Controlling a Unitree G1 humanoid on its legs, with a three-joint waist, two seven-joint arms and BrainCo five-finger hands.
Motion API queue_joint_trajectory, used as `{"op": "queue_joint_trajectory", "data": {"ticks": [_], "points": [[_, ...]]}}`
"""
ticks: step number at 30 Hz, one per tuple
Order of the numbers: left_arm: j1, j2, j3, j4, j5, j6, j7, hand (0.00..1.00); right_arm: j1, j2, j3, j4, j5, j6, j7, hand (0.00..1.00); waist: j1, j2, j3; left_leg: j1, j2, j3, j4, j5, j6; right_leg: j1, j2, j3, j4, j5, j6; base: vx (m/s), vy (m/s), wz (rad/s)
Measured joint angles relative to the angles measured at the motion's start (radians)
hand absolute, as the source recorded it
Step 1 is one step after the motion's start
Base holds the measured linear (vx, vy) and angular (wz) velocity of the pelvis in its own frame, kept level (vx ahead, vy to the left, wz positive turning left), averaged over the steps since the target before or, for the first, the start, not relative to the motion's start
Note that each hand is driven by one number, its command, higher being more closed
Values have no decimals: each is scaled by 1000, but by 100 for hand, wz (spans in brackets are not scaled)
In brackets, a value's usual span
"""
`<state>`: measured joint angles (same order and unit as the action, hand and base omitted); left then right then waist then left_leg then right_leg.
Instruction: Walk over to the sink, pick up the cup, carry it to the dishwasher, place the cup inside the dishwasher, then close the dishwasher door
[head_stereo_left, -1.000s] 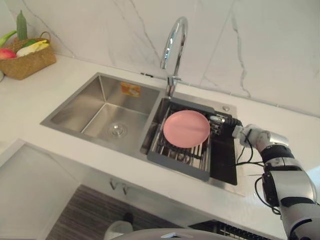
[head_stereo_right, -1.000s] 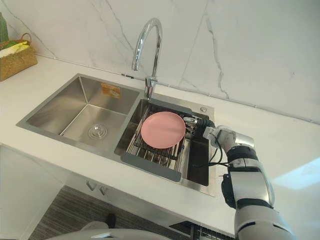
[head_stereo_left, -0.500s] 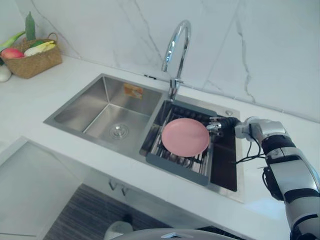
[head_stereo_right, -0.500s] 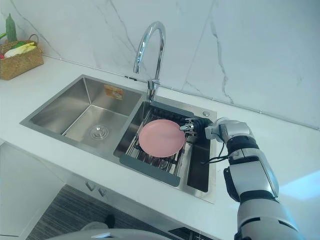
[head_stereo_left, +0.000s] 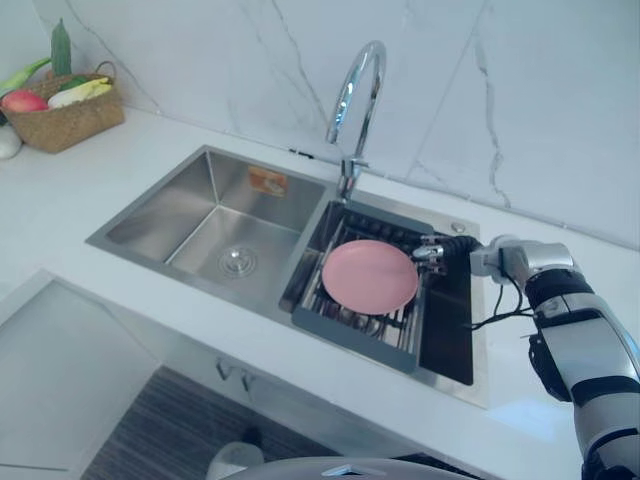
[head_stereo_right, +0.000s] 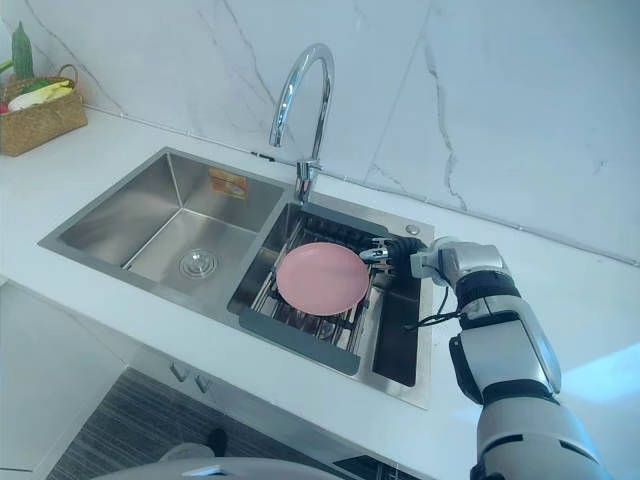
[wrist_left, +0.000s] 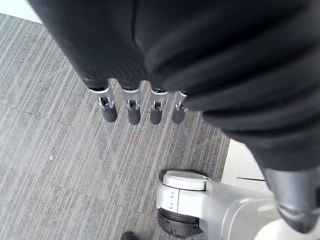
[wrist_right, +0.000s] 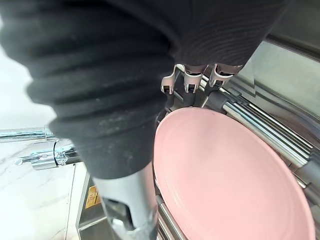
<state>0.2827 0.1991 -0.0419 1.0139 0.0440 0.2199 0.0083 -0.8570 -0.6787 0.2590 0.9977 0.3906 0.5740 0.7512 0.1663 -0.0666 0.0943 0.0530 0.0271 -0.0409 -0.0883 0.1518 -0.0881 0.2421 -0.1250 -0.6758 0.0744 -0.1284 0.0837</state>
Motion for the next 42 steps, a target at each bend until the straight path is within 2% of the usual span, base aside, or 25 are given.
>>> {"op": "queue_joint_trajectory", "data": {"ticks": [8,15,21,27,42], "points": [[-18,5,0,22,0,-4,0,0,-40,-3,-18,11,-4,94,16,0,4,-2,15,1,0,14,0,0,0,0,0,1,3,-6,-2,0,0,0],[-22,6,-1,30,0,-9,-1,0,-89,-9,12,43,-131,98,160,0,15,-3,20,1,0,14,0,1,-1,1,0,0,11,-15,-7,1,-7,1],[-24,7,-2,44,0,-10,-12,0,-130,-12,55,49,-196,119,235,0,20,-12,39,2,1,12,0,10,-15,4,1,0,16,-20,-12,-2,-25,3],[-25,7,-2,58,0,-17,-18,0,-158,-13,89,51,-195,151,244,0,20,-9,49,2,1,13,0,10,-15,4,1,3,19,-20,-12,-6,-8,1],[-28,9,0,58,0,-27,-37,0,-168,-19,93,40,-174,151,250,0,19,0,67,6,7,21,0,4,-22,2,5,17,19,-20,-13,-6,-3,-1]]}}
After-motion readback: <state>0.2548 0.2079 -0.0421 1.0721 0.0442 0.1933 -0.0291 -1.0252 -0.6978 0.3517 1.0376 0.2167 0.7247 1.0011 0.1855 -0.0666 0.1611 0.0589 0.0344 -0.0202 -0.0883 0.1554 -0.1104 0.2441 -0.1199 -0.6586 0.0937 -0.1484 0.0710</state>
